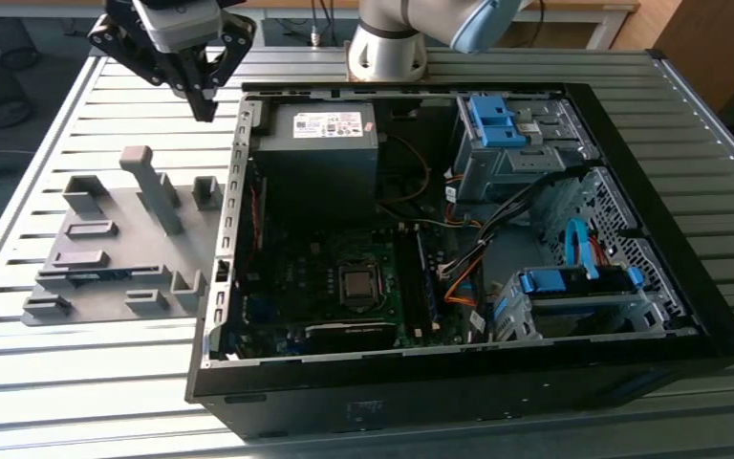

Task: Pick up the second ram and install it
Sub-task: 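Reach for the second ram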

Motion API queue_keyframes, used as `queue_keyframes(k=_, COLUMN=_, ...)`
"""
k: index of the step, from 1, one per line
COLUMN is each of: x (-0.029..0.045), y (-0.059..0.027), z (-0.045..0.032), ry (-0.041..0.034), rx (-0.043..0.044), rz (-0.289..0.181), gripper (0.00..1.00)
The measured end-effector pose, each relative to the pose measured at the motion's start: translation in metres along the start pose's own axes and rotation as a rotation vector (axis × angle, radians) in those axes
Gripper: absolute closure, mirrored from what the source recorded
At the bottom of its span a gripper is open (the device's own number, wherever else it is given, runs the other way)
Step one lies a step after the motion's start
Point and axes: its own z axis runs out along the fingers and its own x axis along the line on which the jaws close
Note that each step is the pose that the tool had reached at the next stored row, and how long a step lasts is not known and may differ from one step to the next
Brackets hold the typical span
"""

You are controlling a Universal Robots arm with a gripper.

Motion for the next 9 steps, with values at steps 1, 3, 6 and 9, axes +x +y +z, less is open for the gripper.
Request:
queue_keyframes(k=1, x=0.0005, y=0.0000, z=0.0000, ry=0.0000, rx=0.0000, rz=0.000, gripper=0.89)
queue_keyframes(k=3, x=0.0016, y=-0.0001, z=-0.0001, ry=0.0001, rx=0.0001, rz=0.000, gripper=0.89)
queue_keyframes(k=6, x=0.0031, y=-0.0002, z=-0.0001, ry=0.0001, rx=0.0000, rz=0.000, gripper=0.89)
queue_keyframes(k=9, x=0.0046, y=-0.0004, z=-0.0001, ry=0.0000, rx=0.0000, rz=0.000, gripper=0.89)
